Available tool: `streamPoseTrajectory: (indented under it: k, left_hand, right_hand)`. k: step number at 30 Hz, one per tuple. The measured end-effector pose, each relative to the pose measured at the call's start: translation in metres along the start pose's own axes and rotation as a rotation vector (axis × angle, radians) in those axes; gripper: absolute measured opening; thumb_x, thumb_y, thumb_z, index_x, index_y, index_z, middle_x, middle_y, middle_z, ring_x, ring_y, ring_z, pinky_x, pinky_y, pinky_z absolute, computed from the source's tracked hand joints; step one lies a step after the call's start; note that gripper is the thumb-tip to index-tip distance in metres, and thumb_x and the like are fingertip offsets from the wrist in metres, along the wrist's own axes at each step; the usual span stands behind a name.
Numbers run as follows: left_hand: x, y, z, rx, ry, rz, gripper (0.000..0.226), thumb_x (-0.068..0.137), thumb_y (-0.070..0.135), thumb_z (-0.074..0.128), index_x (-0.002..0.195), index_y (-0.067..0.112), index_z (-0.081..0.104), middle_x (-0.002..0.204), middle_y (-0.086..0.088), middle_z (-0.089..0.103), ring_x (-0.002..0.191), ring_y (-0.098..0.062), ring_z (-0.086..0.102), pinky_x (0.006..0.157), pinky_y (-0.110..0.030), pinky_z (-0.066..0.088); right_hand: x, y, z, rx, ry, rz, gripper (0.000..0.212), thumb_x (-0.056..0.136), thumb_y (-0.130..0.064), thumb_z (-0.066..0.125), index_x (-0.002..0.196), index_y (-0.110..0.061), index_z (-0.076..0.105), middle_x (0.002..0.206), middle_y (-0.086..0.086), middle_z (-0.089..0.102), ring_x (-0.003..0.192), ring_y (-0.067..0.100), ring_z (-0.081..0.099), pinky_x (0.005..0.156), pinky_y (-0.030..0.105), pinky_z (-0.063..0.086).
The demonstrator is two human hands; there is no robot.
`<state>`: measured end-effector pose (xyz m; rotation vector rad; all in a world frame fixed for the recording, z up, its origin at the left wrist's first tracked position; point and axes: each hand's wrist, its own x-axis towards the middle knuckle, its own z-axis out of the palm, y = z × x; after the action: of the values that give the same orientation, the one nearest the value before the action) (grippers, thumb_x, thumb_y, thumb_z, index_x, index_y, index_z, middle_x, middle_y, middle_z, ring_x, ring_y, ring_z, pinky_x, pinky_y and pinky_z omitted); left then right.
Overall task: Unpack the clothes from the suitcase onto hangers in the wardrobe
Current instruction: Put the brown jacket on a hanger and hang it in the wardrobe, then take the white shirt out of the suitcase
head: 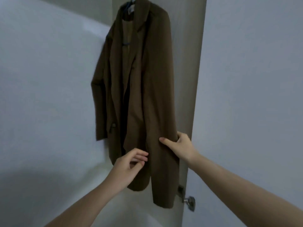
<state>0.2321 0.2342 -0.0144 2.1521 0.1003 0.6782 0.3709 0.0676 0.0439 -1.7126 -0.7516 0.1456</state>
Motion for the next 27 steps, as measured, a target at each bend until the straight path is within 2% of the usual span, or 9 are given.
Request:
streamPoseTrajectory:
  k: [3,7,10,13,18,22,25,27]
  left_hand:
    - [-0.02,-0.013,0.035,-0.049,-0.072,-0.049,0.029,0.093,0.018,0.062,0.1,0.046,0.062,0.097,0.026,0.066,0.098,0.005,0.062,0.088,-0.021,0.05]
    - [-0.053,-0.035,0.081,-0.13,-0.135,-0.142,0.037,0.091,0.015,0.064,0.089,0.052,0.062,0.091,0.015,0.069,0.096,-0.004,0.065,0.091,-0.033,0.053]
    - [-0.076,-0.047,0.117,-0.16,-0.239,-0.187,0.023,0.093,0.019,0.061,0.097,0.042,0.064,0.097,0.02,0.071,0.098,-0.002,0.065,0.093,-0.037,0.053]
    - [-0.091,-0.049,0.151,-0.156,-0.333,-0.242,0.019,0.096,0.023,0.058,0.102,0.04,0.062,0.099,0.022,0.071,0.099,-0.002,0.065,0.091,-0.037,0.055]
    - [-0.116,-0.036,0.213,-0.193,-0.531,-0.287,0.02,0.097,0.012,0.055,0.099,0.028,0.066,0.094,0.009,0.074,0.089,-0.01,0.07,0.085,-0.037,0.055]
    - [-0.142,-0.019,0.279,-0.184,-0.693,-0.297,0.025,0.096,0.005,0.052,0.092,0.024,0.069,0.089,0.009,0.075,0.083,-0.011,0.072,0.08,-0.036,0.053]
    - [-0.169,0.004,0.335,-0.175,-0.858,-0.288,0.025,0.096,0.007,0.052,0.091,0.025,0.069,0.089,0.008,0.076,0.082,-0.011,0.072,0.076,-0.034,0.053]
    - [-0.185,0.022,0.369,-0.166,-0.946,-0.277,0.025,0.097,0.008,0.052,0.09,0.026,0.068,0.088,0.01,0.076,0.08,-0.008,0.071,0.07,-0.028,0.05]
  right_hand:
    - [-0.044,0.051,0.012,0.033,0.017,0.102,0.022,0.081,-0.034,0.08,0.098,-0.026,0.067,0.099,-0.002,0.076,0.087,0.011,0.073,0.081,0.031,0.061]
    - [-0.106,0.109,0.024,0.15,0.081,0.194,0.018,0.088,-0.019,0.074,0.104,-0.012,0.07,0.091,0.003,0.075,0.083,0.015,0.072,0.078,0.035,0.058]
    - [-0.15,0.145,0.019,0.152,0.078,0.298,0.009,0.093,-0.009,0.065,0.101,-0.006,0.068,0.091,0.01,0.071,0.084,0.017,0.069,0.082,0.034,0.057]
    - [-0.191,0.175,0.004,0.153,0.095,0.411,0.011,0.096,-0.006,0.058,0.096,-0.006,0.069,0.087,0.008,0.07,0.083,0.016,0.068,0.083,0.032,0.055]
    - [-0.267,0.218,-0.046,0.218,0.148,0.586,0.008,0.097,-0.013,0.06,0.096,-0.011,0.068,0.084,0.003,0.069,0.08,0.016,0.066,0.08,0.032,0.052]
    - [-0.328,0.243,-0.109,0.214,0.148,0.722,0.009,0.097,-0.011,0.059,0.098,-0.009,0.068,0.084,0.002,0.069,0.08,0.017,0.067,0.078,0.03,0.053]
    - [-0.382,0.258,-0.158,0.217,0.282,0.793,0.011,0.098,-0.01,0.056,0.096,-0.008,0.067,0.084,0.004,0.067,0.073,0.015,0.064,0.07,0.025,0.05]
    - [-0.416,0.266,-0.186,0.22,0.375,0.829,0.012,0.099,-0.013,0.057,0.095,-0.009,0.067,0.085,0.006,0.066,0.07,0.013,0.063,0.065,0.021,0.051]
